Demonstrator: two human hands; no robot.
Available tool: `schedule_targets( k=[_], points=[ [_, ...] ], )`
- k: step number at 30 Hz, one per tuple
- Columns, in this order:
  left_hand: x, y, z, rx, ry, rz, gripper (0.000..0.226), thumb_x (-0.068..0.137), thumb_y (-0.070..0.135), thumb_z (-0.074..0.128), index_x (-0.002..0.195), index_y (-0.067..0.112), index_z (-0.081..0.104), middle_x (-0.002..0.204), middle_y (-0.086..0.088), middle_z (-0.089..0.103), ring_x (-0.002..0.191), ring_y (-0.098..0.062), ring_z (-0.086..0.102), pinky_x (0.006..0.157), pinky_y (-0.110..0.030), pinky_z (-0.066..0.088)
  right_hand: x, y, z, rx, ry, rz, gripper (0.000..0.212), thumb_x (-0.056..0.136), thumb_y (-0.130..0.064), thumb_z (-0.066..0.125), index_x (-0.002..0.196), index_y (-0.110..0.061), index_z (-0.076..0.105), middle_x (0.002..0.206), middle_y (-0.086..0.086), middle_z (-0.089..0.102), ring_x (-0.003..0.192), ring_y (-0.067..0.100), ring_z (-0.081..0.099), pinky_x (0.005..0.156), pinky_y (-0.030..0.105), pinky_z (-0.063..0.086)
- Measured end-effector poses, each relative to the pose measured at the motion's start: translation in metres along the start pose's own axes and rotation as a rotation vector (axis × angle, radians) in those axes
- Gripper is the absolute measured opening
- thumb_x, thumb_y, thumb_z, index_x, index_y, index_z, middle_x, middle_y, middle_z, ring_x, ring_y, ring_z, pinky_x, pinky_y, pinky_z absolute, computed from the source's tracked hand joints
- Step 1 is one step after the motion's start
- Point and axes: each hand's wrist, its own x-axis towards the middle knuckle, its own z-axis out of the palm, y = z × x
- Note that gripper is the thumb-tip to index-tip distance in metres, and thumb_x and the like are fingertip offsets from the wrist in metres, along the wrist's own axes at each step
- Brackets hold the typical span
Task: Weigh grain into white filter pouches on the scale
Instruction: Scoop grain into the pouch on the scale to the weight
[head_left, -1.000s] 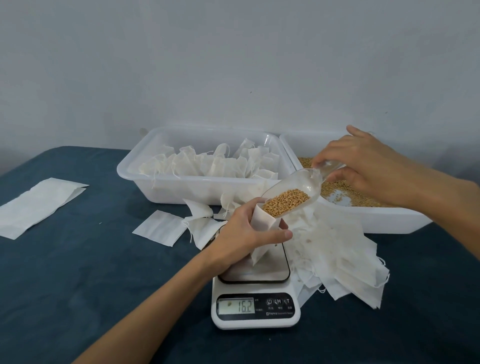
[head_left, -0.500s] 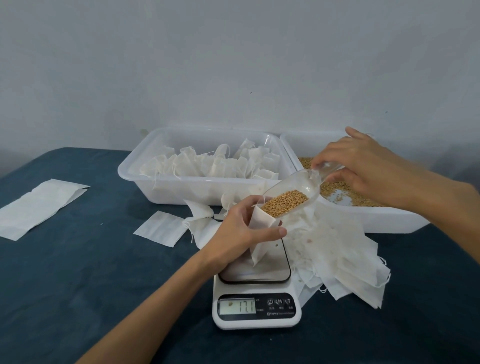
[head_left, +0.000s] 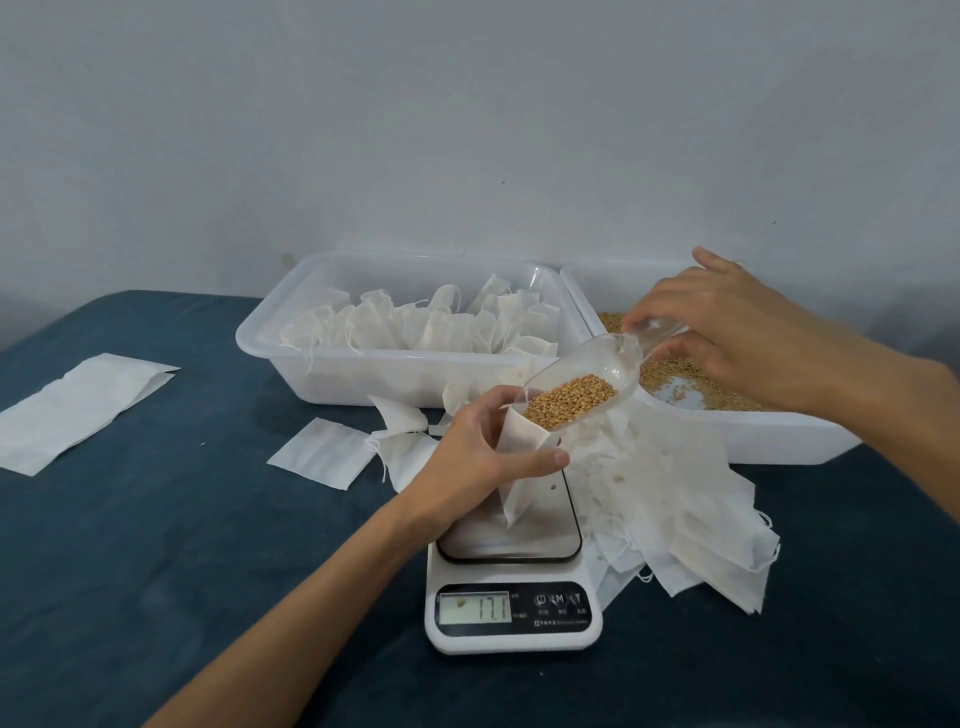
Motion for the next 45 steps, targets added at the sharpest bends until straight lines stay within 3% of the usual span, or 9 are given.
schedule_targets(
  k=[7, 17, 26, 34, 45],
  points=[
    [-0.0003, -0.0013, -0.0009, -0.015, -0.006, 0.004, 0.058, 0.083, 0.007, 0.087, 0.133, 0.015, 0.060, 0.124, -0.007, 0.075, 0.115, -0.031, 0.071, 0.101, -0.034, 0.057, 0.0008, 0.0002, 0.0013, -0.006, 0.001, -0.009, 0.026, 0.092, -0.015, 0.070, 0.118, -0.019, 0.069, 0.109, -0.003, 0.068, 0.115, 0.019, 0.059, 0.124, 0.036, 0.003],
    [0.0001, -0.0009, -0.0003, -0.014, -0.010, 0.028, 0.059, 0.083, 0.005, 0.087, 0.134, 0.015, 0.060, 0.126, -0.001, 0.074, 0.117, -0.017, 0.070, 0.096, -0.024, 0.054, 0.0011, -0.0015, 0.0006, -0.015, 0.014, -0.023, 0.026, 0.091, -0.013, 0.071, 0.117, -0.018, 0.070, 0.107, -0.002, 0.068, 0.113, 0.021, 0.059, 0.124, 0.035, 0.003],
    [-0.0003, -0.0006, 0.0000, -0.015, -0.010, 0.024, 0.061, 0.083, 0.003, 0.087, 0.136, 0.016, 0.060, 0.126, -0.004, 0.074, 0.116, -0.022, 0.070, 0.098, -0.027, 0.055, 0.0009, -0.0029, -0.0014, -0.012, 0.018, -0.027, 0.027, 0.091, -0.011, 0.072, 0.117, -0.017, 0.069, 0.108, -0.001, 0.069, 0.113, 0.022, 0.059, 0.125, 0.036, 0.003],
    [-0.0003, -0.0020, -0.0001, -0.006, -0.009, 0.011, 0.062, 0.083, 0.006, 0.087, 0.137, 0.018, 0.059, 0.128, -0.006, 0.073, 0.119, -0.029, 0.069, 0.107, -0.040, 0.054, 0.0013, -0.0037, -0.0005, -0.005, 0.016, -0.031, 0.027, 0.091, -0.012, 0.072, 0.118, -0.018, 0.069, 0.110, -0.002, 0.069, 0.115, 0.021, 0.059, 0.125, 0.037, 0.003],
    [-0.0013, -0.0009, 0.0000, 0.007, -0.009, 0.016, 0.062, 0.083, 0.007, 0.087, 0.137, 0.021, 0.059, 0.126, -0.004, 0.074, 0.117, -0.029, 0.070, 0.103, -0.037, 0.056, 0.0018, -0.0059, -0.0021, -0.006, 0.015, -0.023, 0.027, 0.091, -0.012, 0.071, 0.118, -0.017, 0.069, 0.109, -0.001, 0.069, 0.113, 0.022, 0.060, 0.126, 0.039, 0.004]
  ],
)
